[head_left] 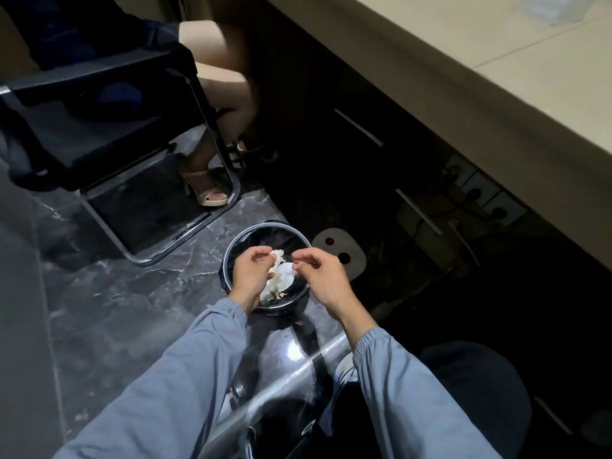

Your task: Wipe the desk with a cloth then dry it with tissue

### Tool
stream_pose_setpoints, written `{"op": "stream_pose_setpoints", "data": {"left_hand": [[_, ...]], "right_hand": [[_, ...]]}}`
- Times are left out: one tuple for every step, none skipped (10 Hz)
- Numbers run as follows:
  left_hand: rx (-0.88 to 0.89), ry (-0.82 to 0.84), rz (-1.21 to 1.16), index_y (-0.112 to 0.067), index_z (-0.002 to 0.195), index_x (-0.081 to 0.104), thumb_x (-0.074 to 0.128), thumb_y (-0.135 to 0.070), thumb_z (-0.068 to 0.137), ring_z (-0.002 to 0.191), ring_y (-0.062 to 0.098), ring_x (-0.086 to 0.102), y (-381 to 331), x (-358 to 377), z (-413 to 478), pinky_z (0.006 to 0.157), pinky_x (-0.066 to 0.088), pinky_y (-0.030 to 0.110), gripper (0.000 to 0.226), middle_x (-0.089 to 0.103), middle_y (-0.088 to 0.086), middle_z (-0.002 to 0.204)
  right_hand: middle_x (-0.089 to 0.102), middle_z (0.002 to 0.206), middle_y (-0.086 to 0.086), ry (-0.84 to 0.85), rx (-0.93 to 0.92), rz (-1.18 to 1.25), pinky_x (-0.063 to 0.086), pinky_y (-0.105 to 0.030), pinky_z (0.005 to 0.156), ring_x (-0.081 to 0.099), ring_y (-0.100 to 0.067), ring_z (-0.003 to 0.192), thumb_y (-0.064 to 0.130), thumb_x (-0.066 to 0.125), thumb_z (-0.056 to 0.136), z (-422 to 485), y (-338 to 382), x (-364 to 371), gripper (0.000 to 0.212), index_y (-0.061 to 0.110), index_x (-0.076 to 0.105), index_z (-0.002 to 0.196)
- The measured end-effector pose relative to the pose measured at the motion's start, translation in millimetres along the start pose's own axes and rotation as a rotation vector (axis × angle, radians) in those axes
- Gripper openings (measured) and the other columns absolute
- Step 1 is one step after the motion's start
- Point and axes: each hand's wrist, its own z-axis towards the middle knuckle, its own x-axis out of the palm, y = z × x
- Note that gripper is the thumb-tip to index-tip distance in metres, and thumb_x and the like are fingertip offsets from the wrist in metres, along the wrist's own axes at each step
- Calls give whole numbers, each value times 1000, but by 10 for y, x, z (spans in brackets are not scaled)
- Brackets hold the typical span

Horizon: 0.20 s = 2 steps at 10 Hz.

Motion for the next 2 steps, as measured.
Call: {"op": "stream_pose_setpoints", "data": {"left_hand": [[-21,14,14,-17,101,70,71,-11,98,91,20,70,64,39,-46,78,60,36,6,73,5,95],[-12,26,14,-14,99,73,69,-13,99,89,20,73,101,58,-84,70,57,30,5,76,3,96]], "right_hand": [[78,96,2,12,16,-17,58,-31,90,73,-13,93,1,67,92,41,-83,-17,24,18,77,104],[78,91,1,6,34,-16,59,-40,93,73,-20,91,6,67,92,94,-150,6,20,21,77,100]]}}
